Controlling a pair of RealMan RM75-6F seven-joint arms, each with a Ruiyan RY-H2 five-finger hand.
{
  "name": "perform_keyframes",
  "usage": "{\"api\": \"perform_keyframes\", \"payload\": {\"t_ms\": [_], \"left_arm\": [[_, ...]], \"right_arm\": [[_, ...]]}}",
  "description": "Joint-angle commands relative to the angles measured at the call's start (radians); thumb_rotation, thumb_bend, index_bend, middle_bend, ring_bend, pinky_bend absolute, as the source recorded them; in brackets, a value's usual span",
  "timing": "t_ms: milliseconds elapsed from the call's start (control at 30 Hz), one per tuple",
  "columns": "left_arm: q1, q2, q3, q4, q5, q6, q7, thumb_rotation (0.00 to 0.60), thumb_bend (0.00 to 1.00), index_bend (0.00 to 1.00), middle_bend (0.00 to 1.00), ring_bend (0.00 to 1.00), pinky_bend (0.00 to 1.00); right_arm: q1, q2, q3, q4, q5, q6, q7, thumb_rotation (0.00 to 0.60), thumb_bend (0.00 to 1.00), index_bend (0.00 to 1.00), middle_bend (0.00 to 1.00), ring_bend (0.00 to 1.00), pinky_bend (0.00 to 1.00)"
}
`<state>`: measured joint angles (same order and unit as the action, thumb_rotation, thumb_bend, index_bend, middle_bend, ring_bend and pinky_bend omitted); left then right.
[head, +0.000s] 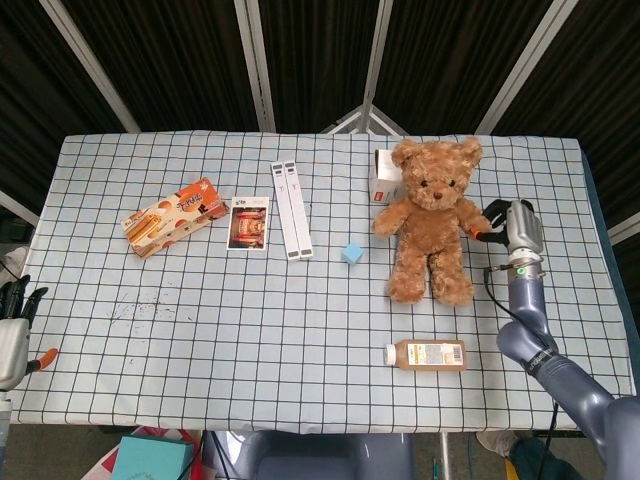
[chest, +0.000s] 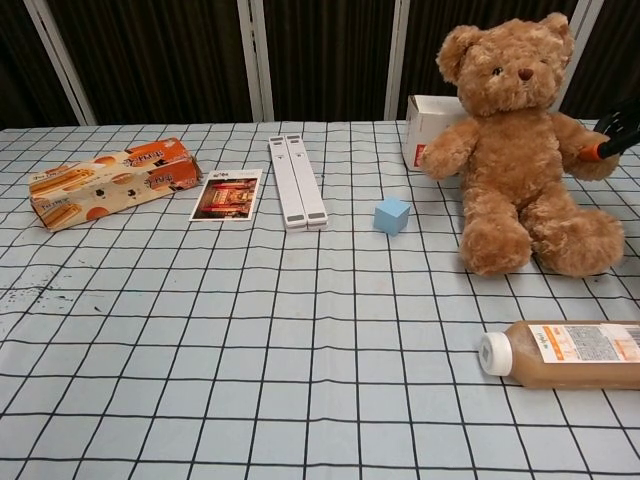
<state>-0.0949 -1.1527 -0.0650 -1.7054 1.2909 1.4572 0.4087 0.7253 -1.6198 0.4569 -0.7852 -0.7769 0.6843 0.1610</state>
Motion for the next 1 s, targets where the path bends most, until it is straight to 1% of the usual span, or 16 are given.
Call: {"api": "perform_keyframes", "payload": {"t_ms": [33, 100, 133, 200, 233, 267, 367, 433, 567, 667, 767, 833, 933, 1000], "left_arm": [[-0.001, -0.001, 0.000, 0.000, -0.001, 0.000, 0.002, 0.600, 0.24, 0.15, 0.00, 0.00, 0.03], [-0.002, -0.002, -0.001, 0.000, -0.003, -0.002, 0.003, 0.600, 0.24, 0.15, 0.00, 0.00, 0.03], [-0.002, -0.003, 0.000, 0.000, -0.003, -0.003, 0.004, 0.600, 0.24, 0.15, 0.00, 0.00, 0.03], [-0.002, -0.003, 0.000, 0.000, -0.003, -0.002, 0.006, 0.600, 0.24, 0.15, 0.00, 0.00, 0.03], [-0.002, -0.003, 0.000, 0.000, -0.003, -0.002, 0.006, 0.600, 0.24, 0.15, 0.00, 0.00, 0.03], [-0.002, -0.003, 0.000, 0.000, -0.003, -0.001, 0.005, 0.600, 0.24, 0.15, 0.00, 0.00, 0.03], [-0.001, -0.002, -0.001, 0.000, -0.005, 0.000, 0.005, 0.600, 0.24, 0.15, 0.00, 0.00, 0.03], [-0.001, -0.002, -0.001, 0.000, -0.005, 0.000, 0.003, 0.600, 0.24, 0.15, 0.00, 0.00, 0.03], [-0.001, 0.000, 0.001, -0.001, -0.002, -0.001, 0.001, 0.600, 0.24, 0.16, 0.00, 0.00, 0.03], [-0.001, 0.002, 0.002, -0.002, 0.002, 0.000, -0.003, 0.600, 0.24, 0.16, 0.00, 0.00, 0.03], [-0.001, 0.004, 0.003, -0.004, 0.005, -0.001, -0.007, 0.600, 0.24, 0.16, 0.00, 0.00, 0.03], [-0.001, 0.007, 0.006, -0.007, 0.011, -0.002, -0.011, 0.600, 0.24, 0.16, 0.00, 0.00, 0.03], [0.000, 0.012, 0.011, -0.011, 0.023, -0.001, -0.020, 0.600, 0.24, 0.16, 0.00, 0.00, 0.03], [0.002, 0.016, 0.015, -0.014, 0.032, 0.001, -0.028, 0.600, 0.24, 0.16, 0.00, 0.00, 0.03]], "right_arm": [[-0.003, 0.000, -0.001, 0.003, 0.012, -0.015, -0.007, 0.600, 0.28, 0.56, 0.60, 0.50, 0.00], [-0.005, 0.006, -0.003, 0.002, 0.018, -0.033, -0.014, 0.600, 0.28, 0.47, 0.58, 0.47, 0.00], [-0.005, 0.012, -0.007, -0.002, 0.018, -0.044, -0.019, 0.600, 0.28, 0.41, 0.55, 0.45, 0.00], [-0.007, 0.028, -0.015, -0.014, 0.016, -0.065, -0.030, 0.600, 0.28, 0.28, 0.47, 0.39, 0.00], [-0.008, 0.037, -0.020, -0.021, 0.016, -0.075, -0.035, 0.600, 0.28, 0.24, 0.43, 0.36, 0.00], [-0.011, 0.049, -0.026, -0.030, 0.017, -0.090, -0.043, 0.600, 0.28, 0.19, 0.37, 0.30, 0.00], [-0.018, 0.094, -0.041, -0.066, 0.025, -0.133, -0.059, 0.600, 0.27, 0.08, 0.22, 0.16, 0.00], [-0.028, 0.129, -0.038, -0.101, 0.034, -0.146, -0.054, 0.600, 0.26, 0.04, 0.17, 0.11, 0.00], [-0.065, 0.211, -0.018, -0.201, 0.027, -0.149, -0.003, 0.600, 0.26, 0.02, 0.15, 0.09, 0.00], [-0.110, 0.275, -0.021, -0.277, -0.007, -0.129, 0.027, 0.600, 0.26, 0.02, 0.15, 0.09, 0.00], [-0.158, 0.326, -0.035, -0.342, -0.046, -0.089, 0.043, 0.600, 0.26, 0.02, 0.15, 0.09, 0.00], [-0.207, 0.371, -0.049, -0.408, -0.076, -0.053, 0.060, 0.600, 0.26, 0.02, 0.15, 0.09, 0.00], [-0.295, 0.453, -0.076, -0.544, -0.133, 0.002, 0.098, 0.600, 0.26, 0.02, 0.15, 0.09, 0.00], [-0.364, 0.500, -0.102, -0.644, -0.192, 0.076, 0.118, 0.600, 0.26, 0.02, 0.15, 0.09, 0.00]]}}
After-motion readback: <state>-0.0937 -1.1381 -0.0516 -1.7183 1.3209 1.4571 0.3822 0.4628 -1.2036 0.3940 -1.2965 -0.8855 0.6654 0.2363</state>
